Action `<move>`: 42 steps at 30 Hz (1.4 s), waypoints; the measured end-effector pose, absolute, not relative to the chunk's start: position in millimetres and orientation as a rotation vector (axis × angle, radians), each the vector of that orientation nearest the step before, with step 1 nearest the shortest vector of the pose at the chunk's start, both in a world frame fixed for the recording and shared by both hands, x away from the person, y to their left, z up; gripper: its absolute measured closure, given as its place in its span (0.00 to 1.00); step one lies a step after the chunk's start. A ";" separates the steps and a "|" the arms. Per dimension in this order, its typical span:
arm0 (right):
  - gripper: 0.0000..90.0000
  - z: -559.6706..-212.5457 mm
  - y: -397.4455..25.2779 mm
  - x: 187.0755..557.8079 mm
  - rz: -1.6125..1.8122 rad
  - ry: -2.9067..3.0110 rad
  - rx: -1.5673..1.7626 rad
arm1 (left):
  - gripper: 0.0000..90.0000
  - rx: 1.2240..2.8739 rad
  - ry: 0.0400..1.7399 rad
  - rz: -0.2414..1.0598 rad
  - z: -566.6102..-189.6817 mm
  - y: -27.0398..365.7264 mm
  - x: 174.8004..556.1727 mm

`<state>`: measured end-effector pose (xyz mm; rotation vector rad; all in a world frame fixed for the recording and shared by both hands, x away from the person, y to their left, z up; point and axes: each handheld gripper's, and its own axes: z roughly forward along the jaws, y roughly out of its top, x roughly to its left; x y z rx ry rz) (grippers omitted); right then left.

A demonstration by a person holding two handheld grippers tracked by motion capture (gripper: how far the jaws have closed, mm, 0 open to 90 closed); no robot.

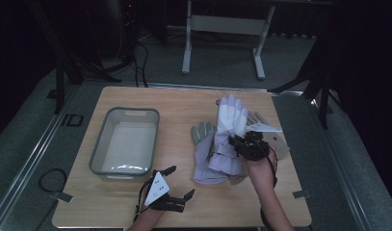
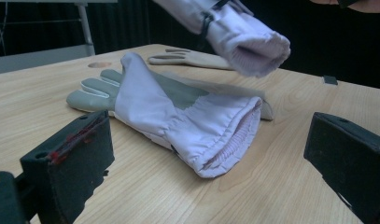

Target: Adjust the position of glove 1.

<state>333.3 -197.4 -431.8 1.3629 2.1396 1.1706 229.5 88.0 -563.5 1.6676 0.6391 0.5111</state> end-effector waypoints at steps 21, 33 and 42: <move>0.87 -481.6 -138.4 350.8 0.960 2.295 1.379 | 0.01 1.662 0.644 0.511 -563.5 88.6 229.2; 0.72 -499.8 -140.4 355.2 0.958 2.336 1.321 | 0.01 1.662 0.658 0.512 -563.8 88.1 230.1; 0.30 -478.8 -169.1 343.8 1.152 2.376 1.165 | 0.01 1.670 0.695 0.519 -563.3 87.9 232.2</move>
